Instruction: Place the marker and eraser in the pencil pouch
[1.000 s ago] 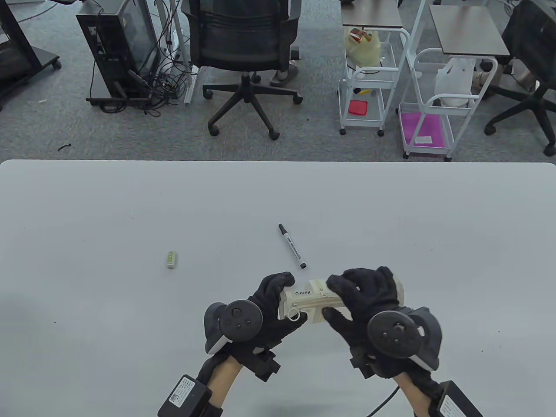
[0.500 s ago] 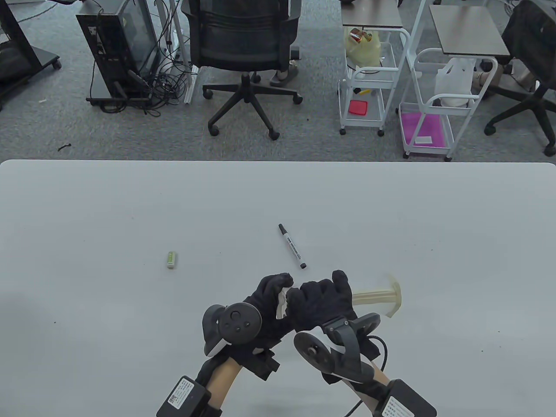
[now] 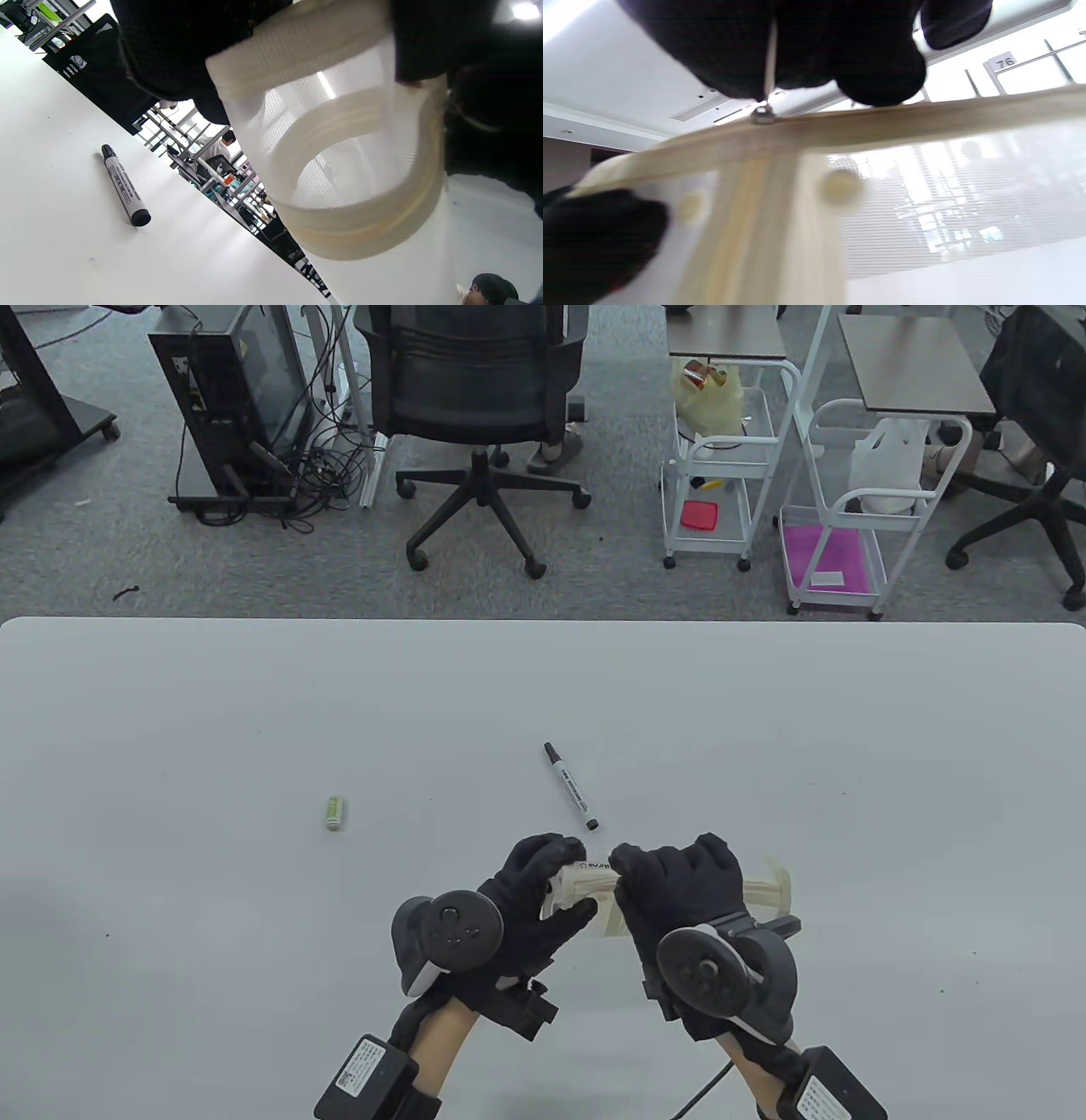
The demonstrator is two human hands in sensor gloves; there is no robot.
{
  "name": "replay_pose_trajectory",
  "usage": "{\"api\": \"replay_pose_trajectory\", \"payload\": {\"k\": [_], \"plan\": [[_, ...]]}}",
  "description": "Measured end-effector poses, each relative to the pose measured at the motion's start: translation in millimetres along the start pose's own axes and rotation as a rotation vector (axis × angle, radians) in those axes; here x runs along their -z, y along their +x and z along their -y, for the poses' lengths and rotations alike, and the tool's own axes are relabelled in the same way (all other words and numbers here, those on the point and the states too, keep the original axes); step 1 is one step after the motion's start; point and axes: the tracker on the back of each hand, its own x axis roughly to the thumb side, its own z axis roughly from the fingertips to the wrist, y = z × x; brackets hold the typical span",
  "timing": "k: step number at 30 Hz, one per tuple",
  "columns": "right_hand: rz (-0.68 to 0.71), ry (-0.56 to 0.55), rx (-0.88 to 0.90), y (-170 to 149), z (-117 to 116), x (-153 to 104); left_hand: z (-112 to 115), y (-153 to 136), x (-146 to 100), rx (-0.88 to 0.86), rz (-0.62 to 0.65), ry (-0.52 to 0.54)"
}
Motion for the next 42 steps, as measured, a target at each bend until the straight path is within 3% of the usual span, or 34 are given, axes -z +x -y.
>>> {"api": "replay_pose_trajectory", "payload": {"k": [11, 19, 25, 29, 34, 38, 42], "plan": [[-0.258, -0.023, -0.008, -86.1, 9.2, 19.5, -17.0, -26.7, 5.3, -0.030, -0.079, 0.036], [-0.277, -0.054, 0.135, -96.9, 17.3, 20.0, -24.2, -32.8, 6.3, -0.106, -0.106, 0.037], [-0.381, -0.070, 0.304, -122.7, 22.0, 22.0, -41.1, -35.4, 9.4, -0.111, -0.098, 0.037], [-0.461, -0.004, 0.341, -143.2, 1.7, 28.2, -51.7, -34.2, 10.6, -0.146, -0.096, 0.042], [-0.521, 0.198, 0.231, -159.9, -59.0, 36.2, -68.4, -24.3, 13.6, -0.179, -0.071, 0.092], [-0.458, 0.390, 0.094, -147.9, -106.7, 43.9, -79.4, -16.7, 15.0, -0.163, -0.065, 0.149], [-0.354, 0.494, 0.006, -116.7, -143.0, 55.9, -87.6, -13.1, 15.5, -0.192, -0.062, 0.190]]}}
